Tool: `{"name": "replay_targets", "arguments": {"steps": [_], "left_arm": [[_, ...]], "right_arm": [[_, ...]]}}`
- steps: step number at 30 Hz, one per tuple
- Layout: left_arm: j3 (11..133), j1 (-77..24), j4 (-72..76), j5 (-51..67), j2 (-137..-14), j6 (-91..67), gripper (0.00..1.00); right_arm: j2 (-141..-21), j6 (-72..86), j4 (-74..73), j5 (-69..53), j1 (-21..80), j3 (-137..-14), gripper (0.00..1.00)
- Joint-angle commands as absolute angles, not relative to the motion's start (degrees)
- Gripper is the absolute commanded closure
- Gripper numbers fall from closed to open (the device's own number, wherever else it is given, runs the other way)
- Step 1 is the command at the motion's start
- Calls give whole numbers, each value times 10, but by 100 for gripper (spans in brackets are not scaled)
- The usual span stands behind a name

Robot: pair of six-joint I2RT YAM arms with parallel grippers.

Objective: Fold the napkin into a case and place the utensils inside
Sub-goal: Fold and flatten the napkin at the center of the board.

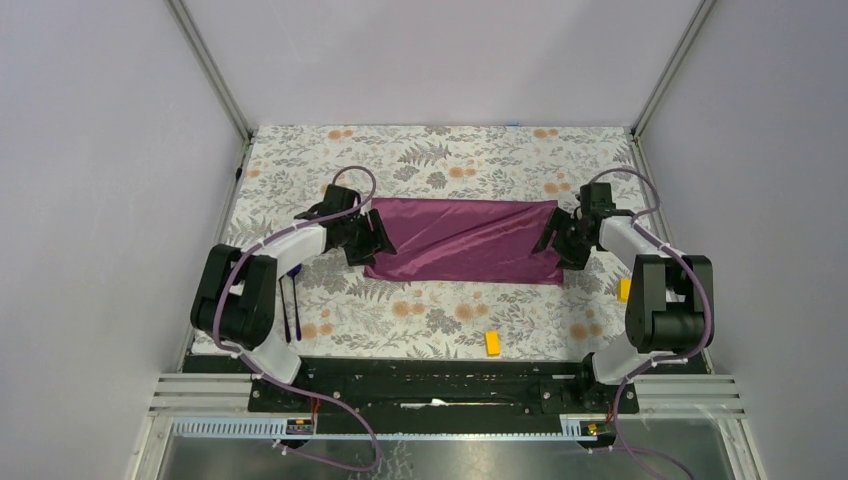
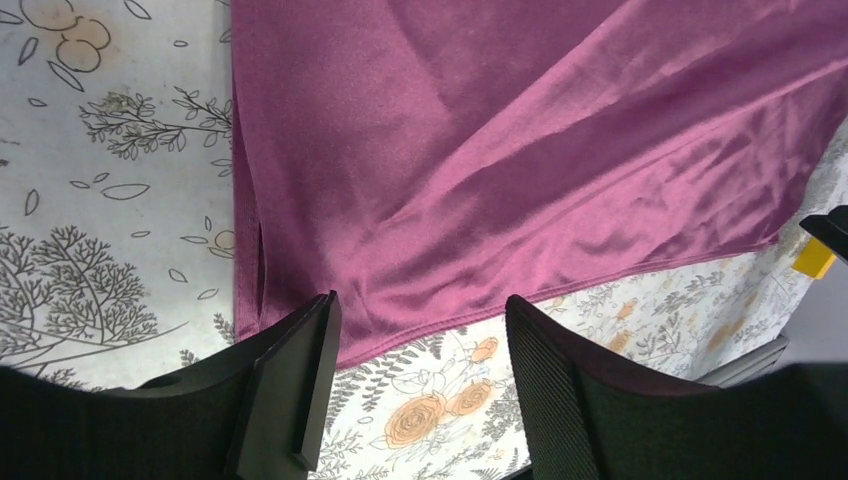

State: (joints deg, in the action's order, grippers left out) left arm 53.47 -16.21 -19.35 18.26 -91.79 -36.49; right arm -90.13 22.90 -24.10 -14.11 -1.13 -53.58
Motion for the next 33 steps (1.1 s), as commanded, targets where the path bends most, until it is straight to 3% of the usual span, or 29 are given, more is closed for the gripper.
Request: {"name": "replay_targets", "arguments": {"steps": [1,9,15,20,27,33], "left_arm": [[550,-163,-175,165,-950,-365,32],[564,-178,-211,88,-945,-342,26],[579,-185,-215,146,-901,-345,23],[569,-184,-252,71,-874,-332,16],[561,-179,-237,67,-911,-338,3],[558,-180,-219,79,-937,-337,2]], "right_arm": [[-911,232,-217,-164,-8,-517,23],[-879,233,-237,-142,10,-514,23],[-891,233,-237,-156,21,-524,22],[-902,230,-233,-152,20,-521,22],[-904,224,-233,-152,20,-523,22],[-905,222,-229,-152,20,-518,23]]}}
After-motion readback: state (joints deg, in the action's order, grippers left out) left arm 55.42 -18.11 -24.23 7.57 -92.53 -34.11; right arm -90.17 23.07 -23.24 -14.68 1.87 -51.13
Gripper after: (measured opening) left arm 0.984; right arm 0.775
